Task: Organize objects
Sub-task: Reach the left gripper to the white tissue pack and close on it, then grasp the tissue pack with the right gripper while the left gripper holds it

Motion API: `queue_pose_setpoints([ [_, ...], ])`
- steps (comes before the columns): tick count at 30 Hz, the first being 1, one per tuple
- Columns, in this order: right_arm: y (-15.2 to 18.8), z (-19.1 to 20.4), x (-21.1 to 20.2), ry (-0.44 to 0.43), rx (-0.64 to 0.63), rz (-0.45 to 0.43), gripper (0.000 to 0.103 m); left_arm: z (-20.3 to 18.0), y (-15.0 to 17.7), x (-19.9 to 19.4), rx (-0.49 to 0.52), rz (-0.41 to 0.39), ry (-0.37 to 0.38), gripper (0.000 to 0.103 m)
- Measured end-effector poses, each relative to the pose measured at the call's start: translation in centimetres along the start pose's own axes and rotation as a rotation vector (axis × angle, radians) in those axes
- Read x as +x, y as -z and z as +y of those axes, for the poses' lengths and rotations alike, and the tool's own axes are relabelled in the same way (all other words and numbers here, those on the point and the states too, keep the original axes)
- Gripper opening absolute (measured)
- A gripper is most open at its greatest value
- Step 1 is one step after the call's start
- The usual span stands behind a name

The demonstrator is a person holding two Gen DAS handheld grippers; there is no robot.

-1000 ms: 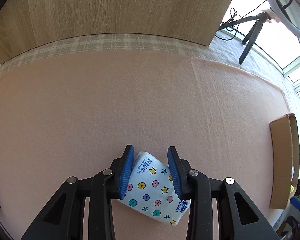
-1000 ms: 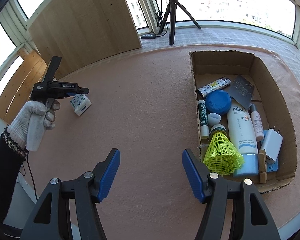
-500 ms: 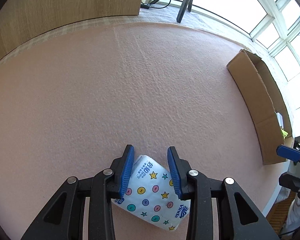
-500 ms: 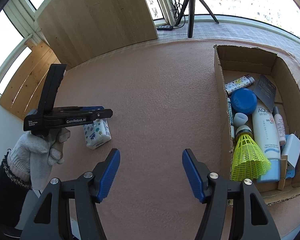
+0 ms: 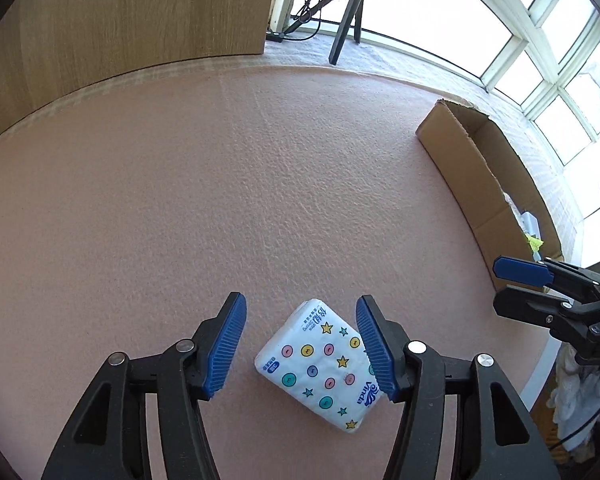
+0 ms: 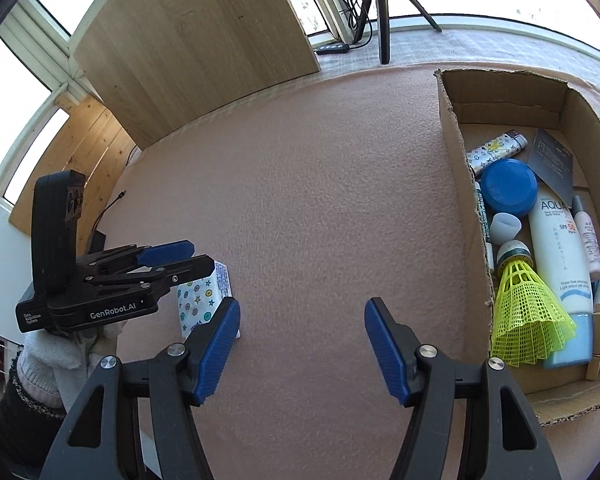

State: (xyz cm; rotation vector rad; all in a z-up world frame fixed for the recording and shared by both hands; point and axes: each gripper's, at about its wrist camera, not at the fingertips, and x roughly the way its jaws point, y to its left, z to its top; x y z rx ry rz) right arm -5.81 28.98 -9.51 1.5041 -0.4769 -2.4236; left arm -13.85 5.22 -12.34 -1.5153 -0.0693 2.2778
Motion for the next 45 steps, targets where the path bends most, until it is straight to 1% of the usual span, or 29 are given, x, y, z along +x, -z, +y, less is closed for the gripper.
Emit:
queue_pose_setpoints([
  [2, -0.2, 0.3, 0.5, -0.022, -0.016, 0.005, 0.061, 0.3, 0.9, -0.6, -0.008, 0.0, 0.001, 0.064],
  [3, -0.2, 0.6, 0.9, -0.031, -0.026, 0.015, 0.061, 0.6, 0.9, -0.3, -0.006, 0.005, -0.007, 0.065],
  [5, -0.5, 1.1, 1.8, -0.053, -0.051, 0.043, 0.062, 0.7, 2.1, -0.4, -0.003, 0.021, -0.02, 0.065],
  [9, -0.8, 2.4, 3.3, -0.094, -0.095, 0.096, 0.063, 0.7, 4.2, -0.2, -0.024, 0.046, 0.014, 0.065],
  [15, -1.4, 4.6, 5.8, -0.13, -0.153, 0.177, 0.064, 0.1, 5.2, 0.1, -0.034, 0.048, 0.034, 0.065],
  [18, -1.6, 5.3, 6.9, -0.155, -0.163, 0.213, 0.063, 0.3, 5.3, 0.2, -0.05, 0.045, 0.045, 0.065],
  [20, -1.6, 5.7, 7.6, -0.155, -0.166, 0.232, 0.063, 0.5, 5.6, 0.1, -0.058, 0.043, 0.055, 0.064],
  [22, -1.5, 5.9, 8.2, -0.162, -0.168, 0.249, 0.06, 0.6, 5.5, 0.3, -0.065, 0.045, 0.062, 0.064],
  [24, -1.4, 6.1, 8.6, -0.172, -0.168, 0.266, 0.053, 0.7, 5.5, 0.3, -0.068, 0.045, 0.068, 0.064],
  [25, -1.3, 6.2, 8.7, -0.176, -0.17, 0.272, 0.052, 0.7, 5.4, 0.4, -0.069, 0.045, 0.071, 0.063],
  [30, -1.0, 6.4, 9.3, -0.193, -0.169, 0.301, 0.038, 0.8, 5.5, 0.4, -0.078, 0.048, 0.094, 0.055],
  [33, -0.8, 6.4, 9.4, -0.206, -0.167, 0.313, 0.033, 0.8, 5.9, 0.0, -0.08, 0.048, 0.099, 0.052],
  [39, -0.7, 6.3, 9.3, -0.212, -0.147, 0.305, 0.031, 0.4, 5.7, -0.7, -0.075, 0.038, 0.092, 0.049],
  [45, -0.8, 5.6, 6.9, -0.207, -0.125, 0.248, 0.031, -1.7, 4.8, -2.1, -0.023, 0.008, 0.089, 0.049],
])
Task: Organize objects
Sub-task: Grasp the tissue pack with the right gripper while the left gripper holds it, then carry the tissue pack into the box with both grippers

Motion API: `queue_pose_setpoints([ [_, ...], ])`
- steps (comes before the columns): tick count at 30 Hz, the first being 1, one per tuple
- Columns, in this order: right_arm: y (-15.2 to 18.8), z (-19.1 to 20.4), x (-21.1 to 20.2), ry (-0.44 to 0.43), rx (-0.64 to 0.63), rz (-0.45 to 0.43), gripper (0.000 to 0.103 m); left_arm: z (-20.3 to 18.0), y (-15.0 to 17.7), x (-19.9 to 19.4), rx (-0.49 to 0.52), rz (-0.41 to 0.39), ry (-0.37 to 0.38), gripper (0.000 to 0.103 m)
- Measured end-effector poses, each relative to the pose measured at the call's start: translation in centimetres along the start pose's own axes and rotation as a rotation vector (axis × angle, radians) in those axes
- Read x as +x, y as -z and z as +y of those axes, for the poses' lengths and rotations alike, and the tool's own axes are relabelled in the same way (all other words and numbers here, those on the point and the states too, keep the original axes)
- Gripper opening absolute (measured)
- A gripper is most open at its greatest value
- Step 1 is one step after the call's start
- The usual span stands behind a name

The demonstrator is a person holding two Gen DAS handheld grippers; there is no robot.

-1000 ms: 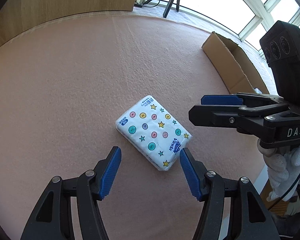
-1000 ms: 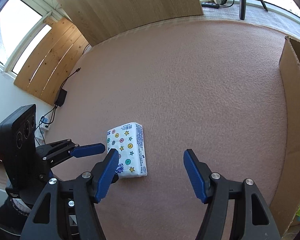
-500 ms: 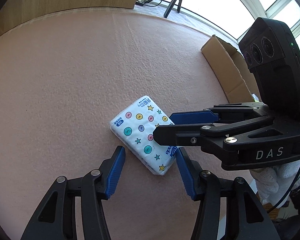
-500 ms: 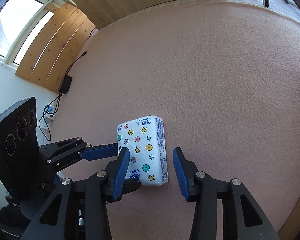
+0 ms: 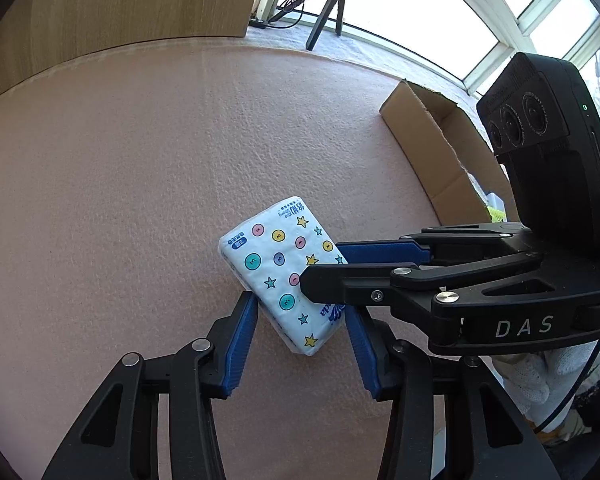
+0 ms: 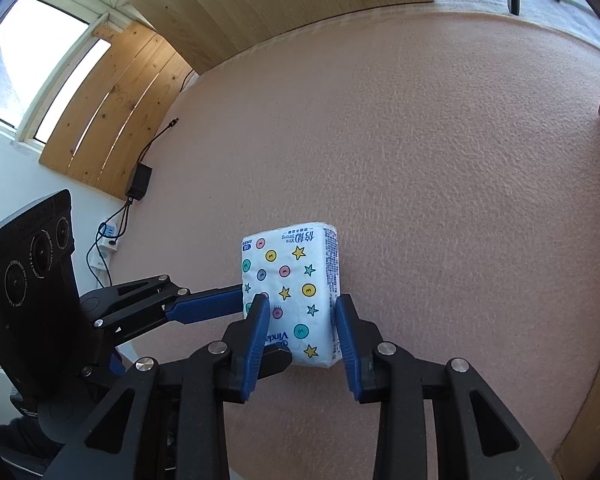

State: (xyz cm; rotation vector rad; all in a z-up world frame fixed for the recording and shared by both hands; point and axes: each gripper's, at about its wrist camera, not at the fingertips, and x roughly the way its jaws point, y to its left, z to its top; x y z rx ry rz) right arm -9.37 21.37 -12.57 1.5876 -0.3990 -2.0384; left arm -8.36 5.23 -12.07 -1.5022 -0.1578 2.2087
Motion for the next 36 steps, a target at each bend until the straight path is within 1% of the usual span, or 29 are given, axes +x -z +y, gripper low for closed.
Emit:
queue_pose_setpoints([
  [5, 0.1, -1.0, -3.5, 0.008, 0.029, -0.077, 0.031, -3.3, -2.1, -0.7, 0.08, -0.029, 0.009, 0.049],
  [8, 0.4, -1.8, -5.9, 0.023, 0.046, -0.128, 0.031, -5.5, -3.3, -0.8, 0.126, -0.042, 0.027, 0.049],
  [15, 1.5, -4.1, -10.8, 0.093, 0.093, -0.235, 0.031, -11.2, -6.0, 0.5, 0.228, -0.055, 0.084, 0.049],
  [20, 2.7, -6.7, -14.3, 0.134, 0.14, -0.3, 0.031, -15.6, -7.5, 2.1, 0.3, -0.054, 0.122, 0.049],
  [29, 4.2, -11.8, -19.3, 0.215, 0.205, -0.374, 0.031, -22.7, -9.7, 5.4, 0.389, -0.042, 0.175, 0.049],
  [36, 4.3, -15.4, -21.4, 0.251, 0.246, -0.399, 0.031, -26.2, -11.6, 8.4, 0.425, -0.025, 0.189, 0.049],
])
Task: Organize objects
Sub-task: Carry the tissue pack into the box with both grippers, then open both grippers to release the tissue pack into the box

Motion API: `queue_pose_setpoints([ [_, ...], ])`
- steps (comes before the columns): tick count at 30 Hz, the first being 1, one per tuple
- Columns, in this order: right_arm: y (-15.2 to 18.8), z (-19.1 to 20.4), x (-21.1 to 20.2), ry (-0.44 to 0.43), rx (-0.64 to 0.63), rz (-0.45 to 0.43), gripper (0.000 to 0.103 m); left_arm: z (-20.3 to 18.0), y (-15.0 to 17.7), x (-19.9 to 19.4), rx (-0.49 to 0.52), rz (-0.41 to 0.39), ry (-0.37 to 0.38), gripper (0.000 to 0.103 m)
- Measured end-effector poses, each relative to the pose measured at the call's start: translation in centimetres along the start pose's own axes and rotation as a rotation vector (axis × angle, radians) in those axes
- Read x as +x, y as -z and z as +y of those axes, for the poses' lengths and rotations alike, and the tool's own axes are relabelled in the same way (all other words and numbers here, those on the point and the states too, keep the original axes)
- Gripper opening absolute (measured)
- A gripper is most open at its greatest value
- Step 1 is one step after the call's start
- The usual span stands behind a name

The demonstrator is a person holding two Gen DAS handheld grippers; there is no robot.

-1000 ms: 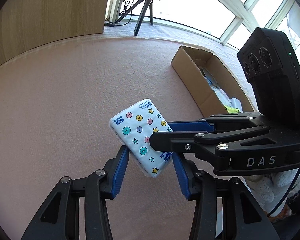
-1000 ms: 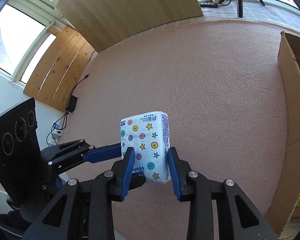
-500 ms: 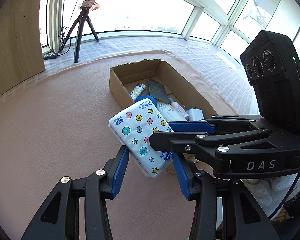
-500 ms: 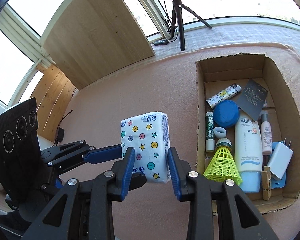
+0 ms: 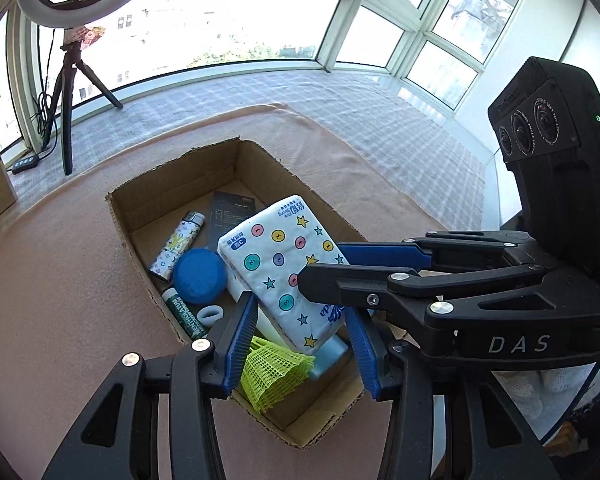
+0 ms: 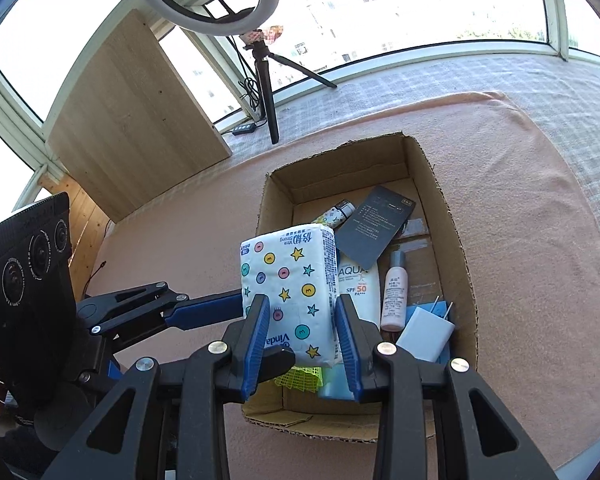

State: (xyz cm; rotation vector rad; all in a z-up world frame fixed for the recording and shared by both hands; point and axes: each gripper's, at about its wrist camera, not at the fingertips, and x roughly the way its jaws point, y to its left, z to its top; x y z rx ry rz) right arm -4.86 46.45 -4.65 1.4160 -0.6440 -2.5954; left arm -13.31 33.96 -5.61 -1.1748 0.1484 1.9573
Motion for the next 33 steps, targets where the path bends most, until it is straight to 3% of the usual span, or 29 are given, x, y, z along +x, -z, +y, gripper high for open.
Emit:
queue_pose_setpoints([
  [10, -1.9, -3.4, 0.3, 0.023, 0.011, -0.01, 0.031, -0.3, -2.6, 3.2, 0.019, 0.018, -0.004, 0.05],
  [12, -2.2, -3.6, 0.5, 0.028, 0.005, -0.016, 0.033, 0.1, -3.0, 3.8, 0.007, 0.025, -0.019, 0.064],
  [14, -2.5, -3.7, 0.6, 0.045, 0.01, -0.017, 0.042, 0.5, -3.1, 4.0, -0.009, 0.024, -0.017, 0.069],
  [15, -2.7, -3.8, 0.6, 0.063, 0.013, -0.023, 0.05, 0.6, -3.0, 4.0, -0.011, 0.024, -0.017, 0.069],
  [17, -2.8, -3.9, 0.4, 0.078, 0.014, -0.035, 0.054, 0.9, -3.0, 3.9, -0.012, 0.027, -0.02, 0.069],
  [33, -1.6, -2.0, -0.1, 0.082, 0.015, -0.046, 0.054, 3.2, -1.2, 1.0, -0.046, 0.03, -0.058, 0.069],
])
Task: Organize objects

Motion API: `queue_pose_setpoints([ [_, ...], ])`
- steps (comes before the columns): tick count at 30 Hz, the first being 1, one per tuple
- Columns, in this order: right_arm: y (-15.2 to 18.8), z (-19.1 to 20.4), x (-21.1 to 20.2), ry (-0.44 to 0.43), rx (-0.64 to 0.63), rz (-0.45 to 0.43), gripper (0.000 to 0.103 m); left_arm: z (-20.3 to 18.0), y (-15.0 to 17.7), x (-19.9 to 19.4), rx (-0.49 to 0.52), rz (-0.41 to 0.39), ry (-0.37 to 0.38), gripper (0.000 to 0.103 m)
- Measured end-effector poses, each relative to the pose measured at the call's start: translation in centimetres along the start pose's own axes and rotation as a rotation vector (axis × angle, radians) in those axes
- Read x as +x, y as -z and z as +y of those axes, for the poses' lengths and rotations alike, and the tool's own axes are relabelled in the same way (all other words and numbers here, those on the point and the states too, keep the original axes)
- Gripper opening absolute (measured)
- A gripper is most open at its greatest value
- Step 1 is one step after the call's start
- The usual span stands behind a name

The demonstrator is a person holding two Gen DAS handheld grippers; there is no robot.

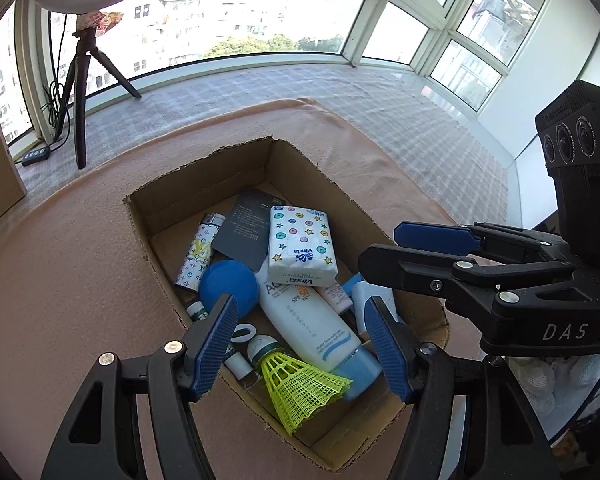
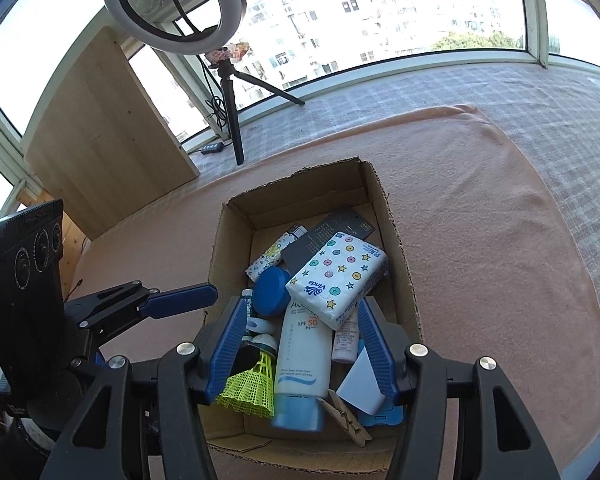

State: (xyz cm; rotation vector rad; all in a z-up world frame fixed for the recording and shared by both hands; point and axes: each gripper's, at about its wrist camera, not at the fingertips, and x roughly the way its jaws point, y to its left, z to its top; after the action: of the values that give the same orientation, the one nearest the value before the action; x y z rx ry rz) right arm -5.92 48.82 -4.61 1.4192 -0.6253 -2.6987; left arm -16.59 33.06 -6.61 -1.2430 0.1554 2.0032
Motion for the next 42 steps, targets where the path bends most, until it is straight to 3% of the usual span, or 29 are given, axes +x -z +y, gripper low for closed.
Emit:
queue_pose_setpoints([
  [10, 2.3, 3.0, -1.4, 0.009, 0.009, -0.033, 0.058, 3.4, 3.9, -5.4, -0.052, -0.034, -0.081, 0.077],
  [21, 4.6, 9.3, -2.0, -0.007, -0.065, -0.055, 0.07, 8.0, 9.0, -12.7, -0.159, -0.115, -0.283, 0.094],
  [36, 7.0, 19.4, -1.4, 0.03, -0.221, -0.084, 0.077, 13.2, 16.2, -21.5, -0.329, -0.18, -0.448, 0.099],
  [42, 8.5, 22.3, -0.9, 0.021, -0.249, -0.083, 0.077, 14.6, 19.0, -24.0, -0.379, -0.184, -0.477, 0.099],
])
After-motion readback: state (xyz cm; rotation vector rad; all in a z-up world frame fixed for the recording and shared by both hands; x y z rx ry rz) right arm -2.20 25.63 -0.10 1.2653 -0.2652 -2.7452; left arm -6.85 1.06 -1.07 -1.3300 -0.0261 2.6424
